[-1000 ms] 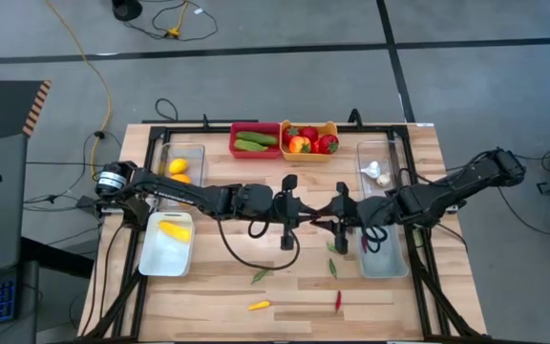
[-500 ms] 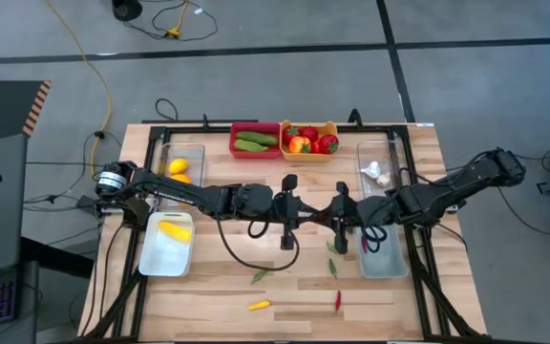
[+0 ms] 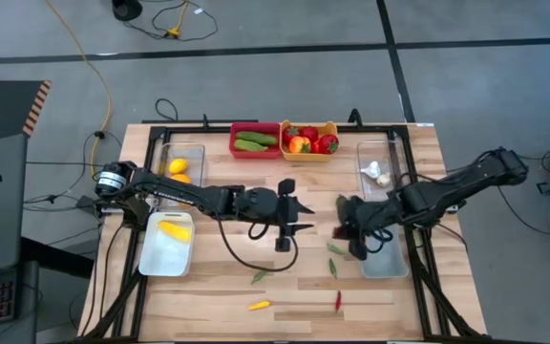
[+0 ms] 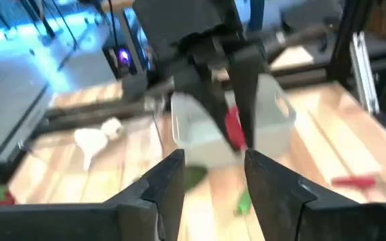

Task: Sort produce into baskets
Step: Put the red chili pepper into the gray bin

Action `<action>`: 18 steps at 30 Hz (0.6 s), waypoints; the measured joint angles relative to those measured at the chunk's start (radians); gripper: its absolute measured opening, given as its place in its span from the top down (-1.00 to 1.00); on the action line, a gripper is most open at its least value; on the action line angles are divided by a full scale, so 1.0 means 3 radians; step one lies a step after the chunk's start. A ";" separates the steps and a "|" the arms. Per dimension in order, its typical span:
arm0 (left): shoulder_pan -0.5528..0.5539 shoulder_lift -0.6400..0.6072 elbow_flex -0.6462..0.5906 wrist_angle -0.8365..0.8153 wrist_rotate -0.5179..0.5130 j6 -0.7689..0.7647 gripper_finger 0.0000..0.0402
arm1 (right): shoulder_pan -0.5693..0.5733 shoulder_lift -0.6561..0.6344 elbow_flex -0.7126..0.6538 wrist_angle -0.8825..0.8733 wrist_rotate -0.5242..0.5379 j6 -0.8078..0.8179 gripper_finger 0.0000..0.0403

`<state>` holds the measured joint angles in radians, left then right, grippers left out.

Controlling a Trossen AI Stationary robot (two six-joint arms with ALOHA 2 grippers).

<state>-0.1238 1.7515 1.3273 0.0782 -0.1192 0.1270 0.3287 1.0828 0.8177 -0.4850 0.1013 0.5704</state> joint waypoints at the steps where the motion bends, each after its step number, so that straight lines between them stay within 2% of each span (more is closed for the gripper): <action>1: 0.0000 0.0000 0.0000 -0.0074 0.0000 0.0000 0.29 | 0.0015 -0.0036 0.0000 -0.0206 -0.0062 0.0145 0.68; 6: 0.0000 0.0000 0.0000 -0.0462 0.0000 -0.0002 0.29 | 0.0148 -0.0173 0.0000 -0.1137 -0.0183 0.0829 0.68; 10: 0.0000 0.0000 0.0000 -0.0814 0.0001 -0.0128 0.29 | 0.0251 -0.0189 0.0000 -0.1645 -0.0245 0.1263 0.68; 14: 0.0000 0.0000 0.0000 -0.1216 0.0029 -0.0296 0.29 | 0.0324 -0.0184 0.0000 -0.1856 -0.0368 0.1539 0.68; 18: 0.0000 0.0000 0.0000 -0.1549 0.0033 -0.0460 0.29 | 0.0386 -0.0183 0.0000 -0.1857 -0.0387 0.1587 0.68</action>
<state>-0.1238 1.7515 1.3273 -0.3865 -0.1092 -0.0110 0.4444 1.0279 0.8177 -1.0421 -0.0146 1.0466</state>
